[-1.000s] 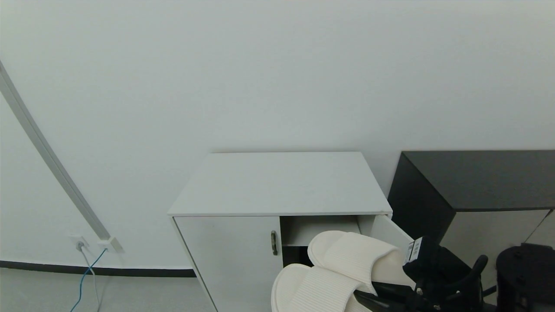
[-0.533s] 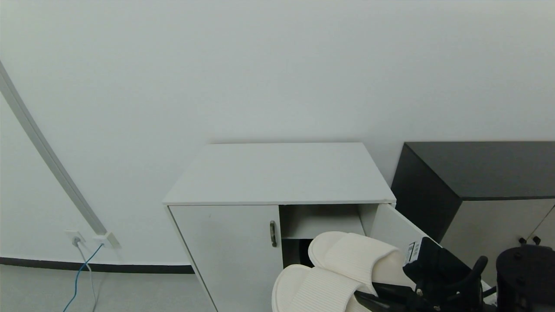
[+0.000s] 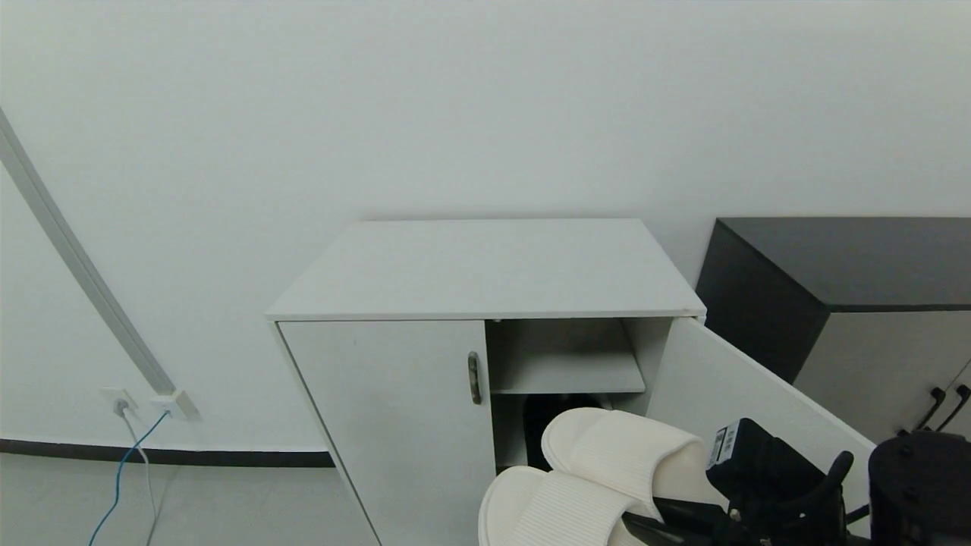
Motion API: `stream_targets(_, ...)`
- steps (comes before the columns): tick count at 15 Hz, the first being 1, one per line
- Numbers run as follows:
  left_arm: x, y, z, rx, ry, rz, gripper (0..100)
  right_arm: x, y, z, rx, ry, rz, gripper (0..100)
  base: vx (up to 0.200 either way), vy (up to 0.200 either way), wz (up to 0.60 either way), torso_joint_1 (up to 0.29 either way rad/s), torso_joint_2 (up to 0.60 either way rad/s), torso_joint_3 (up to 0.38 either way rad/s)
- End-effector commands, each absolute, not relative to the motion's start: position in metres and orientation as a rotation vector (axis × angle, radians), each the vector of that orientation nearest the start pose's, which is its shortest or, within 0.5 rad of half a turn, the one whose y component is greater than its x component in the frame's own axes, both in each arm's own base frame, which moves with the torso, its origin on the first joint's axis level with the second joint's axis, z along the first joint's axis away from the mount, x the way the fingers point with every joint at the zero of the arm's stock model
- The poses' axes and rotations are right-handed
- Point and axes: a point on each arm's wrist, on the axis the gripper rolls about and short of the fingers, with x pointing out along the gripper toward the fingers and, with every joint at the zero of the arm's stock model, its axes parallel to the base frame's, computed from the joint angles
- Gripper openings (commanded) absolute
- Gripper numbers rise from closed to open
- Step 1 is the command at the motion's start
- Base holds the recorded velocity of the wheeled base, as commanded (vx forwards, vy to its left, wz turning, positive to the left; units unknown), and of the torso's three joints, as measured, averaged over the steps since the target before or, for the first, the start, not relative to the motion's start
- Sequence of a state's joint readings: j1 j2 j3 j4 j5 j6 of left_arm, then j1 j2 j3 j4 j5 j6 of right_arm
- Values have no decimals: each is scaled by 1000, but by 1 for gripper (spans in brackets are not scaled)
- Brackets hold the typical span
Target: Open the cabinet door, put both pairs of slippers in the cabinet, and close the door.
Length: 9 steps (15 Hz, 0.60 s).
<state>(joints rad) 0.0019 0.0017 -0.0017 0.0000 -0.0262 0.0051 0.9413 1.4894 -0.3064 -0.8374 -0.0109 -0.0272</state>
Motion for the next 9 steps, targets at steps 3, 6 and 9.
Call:
stream_targets(3,-23,-1,76,5,0,-25,0,123,168,131,-191,308,926,0,0,0,0,-204,527,325)
stream_targets(6,-23,-1,76,6,0,-25,0,123,168,131,-192,308,926,0,0,0,0,-188,504,325)
stream_targets(9,-23,-1,76,6,0,-25,0,123,168,131,-191,308,926,0,0,0,0,-163,496,333)
